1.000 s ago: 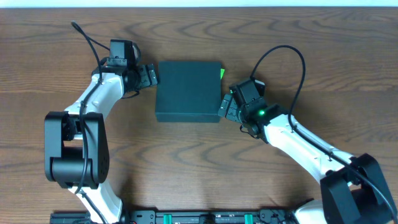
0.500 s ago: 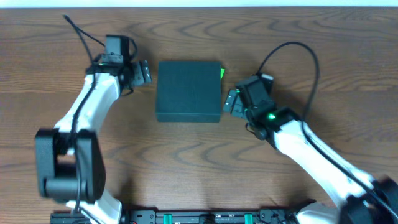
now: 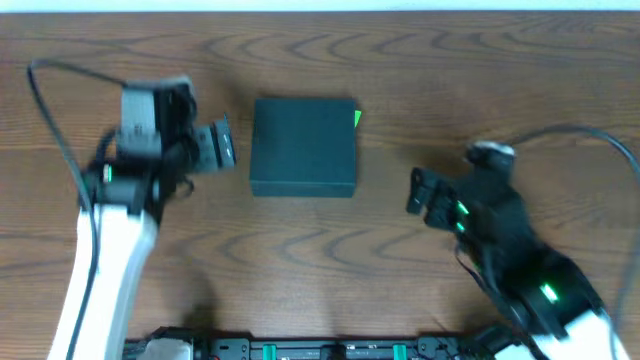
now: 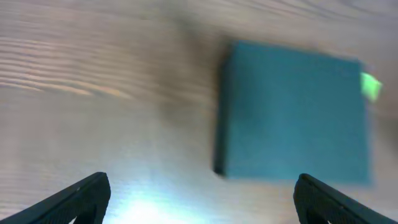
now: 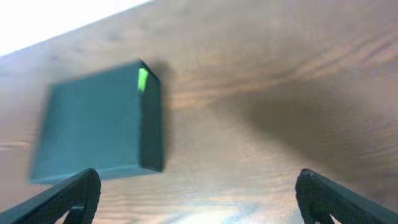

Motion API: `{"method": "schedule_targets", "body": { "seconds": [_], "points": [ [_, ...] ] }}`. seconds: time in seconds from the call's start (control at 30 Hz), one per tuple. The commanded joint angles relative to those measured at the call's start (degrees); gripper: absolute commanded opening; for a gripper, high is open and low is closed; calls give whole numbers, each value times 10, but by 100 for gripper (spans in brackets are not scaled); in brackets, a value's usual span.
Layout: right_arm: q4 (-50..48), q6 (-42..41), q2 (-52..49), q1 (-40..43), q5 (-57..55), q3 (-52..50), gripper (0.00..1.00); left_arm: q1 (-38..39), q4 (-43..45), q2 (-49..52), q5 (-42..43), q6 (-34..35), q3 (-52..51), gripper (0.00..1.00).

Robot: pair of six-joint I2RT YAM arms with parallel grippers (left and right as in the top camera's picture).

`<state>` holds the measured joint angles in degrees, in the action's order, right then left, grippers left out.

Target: Pack container

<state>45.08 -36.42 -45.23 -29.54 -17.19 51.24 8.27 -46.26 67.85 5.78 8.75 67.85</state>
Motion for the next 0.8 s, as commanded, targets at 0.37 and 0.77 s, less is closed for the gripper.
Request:
{"method": "schedule_targets", "body": {
  "seconds": [0.37,0.77],
  "points": [
    [92,28,217,-48,-24,0,99,75,-66,-371,-22,51,-146,95],
    [77,39,217,-48,-25,0,99,75,-251,-376,-29,52,-146,95]
  ]
}}
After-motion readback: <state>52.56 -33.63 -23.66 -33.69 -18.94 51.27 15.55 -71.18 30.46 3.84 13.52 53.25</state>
